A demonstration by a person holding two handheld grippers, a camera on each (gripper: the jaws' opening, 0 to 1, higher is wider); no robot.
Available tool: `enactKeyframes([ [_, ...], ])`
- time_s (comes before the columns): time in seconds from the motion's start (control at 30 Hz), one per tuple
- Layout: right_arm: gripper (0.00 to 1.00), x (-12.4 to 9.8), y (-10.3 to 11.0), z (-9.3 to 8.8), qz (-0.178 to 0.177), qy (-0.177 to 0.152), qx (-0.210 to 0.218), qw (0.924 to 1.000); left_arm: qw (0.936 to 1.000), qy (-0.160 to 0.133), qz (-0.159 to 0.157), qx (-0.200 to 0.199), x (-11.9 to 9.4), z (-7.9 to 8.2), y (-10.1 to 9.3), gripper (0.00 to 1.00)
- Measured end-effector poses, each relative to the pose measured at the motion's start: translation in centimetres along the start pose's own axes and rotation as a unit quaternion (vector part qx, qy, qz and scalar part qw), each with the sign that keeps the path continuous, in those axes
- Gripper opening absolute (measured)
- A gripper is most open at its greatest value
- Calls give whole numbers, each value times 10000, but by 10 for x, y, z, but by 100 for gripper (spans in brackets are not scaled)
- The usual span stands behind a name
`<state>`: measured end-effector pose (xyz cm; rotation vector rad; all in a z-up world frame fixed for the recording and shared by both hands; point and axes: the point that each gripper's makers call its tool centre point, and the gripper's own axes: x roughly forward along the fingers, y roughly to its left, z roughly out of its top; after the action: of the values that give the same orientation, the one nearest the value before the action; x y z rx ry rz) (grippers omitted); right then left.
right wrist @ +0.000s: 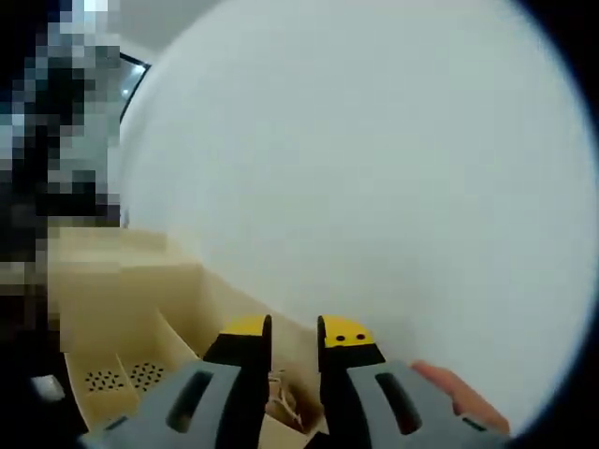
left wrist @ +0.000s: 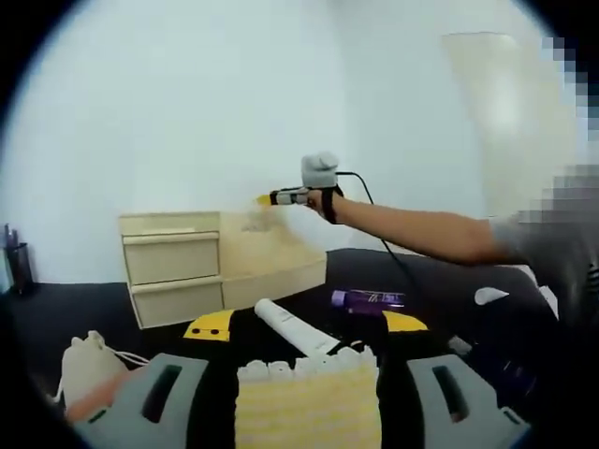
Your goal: Open the drawer, pick up the cosmetic bottles from the table one by one, place them into the drawer, release the gripper, close the drawer, and move the gripper away
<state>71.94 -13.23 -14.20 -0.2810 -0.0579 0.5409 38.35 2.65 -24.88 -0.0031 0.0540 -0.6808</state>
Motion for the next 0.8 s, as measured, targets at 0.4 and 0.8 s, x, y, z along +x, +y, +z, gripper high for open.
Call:
enactKeyframes([
  [0.4, 17, -22, 7, 31, 91, -108, 28, 9999, 9943, -687, 797, -169, -36, 36, 52, 54],
  [0.8, 19, -47, 30, 75, 379, -380, 30, 9986, 9889, -775, 1224, -315, -58, 43, 86, 51],
])
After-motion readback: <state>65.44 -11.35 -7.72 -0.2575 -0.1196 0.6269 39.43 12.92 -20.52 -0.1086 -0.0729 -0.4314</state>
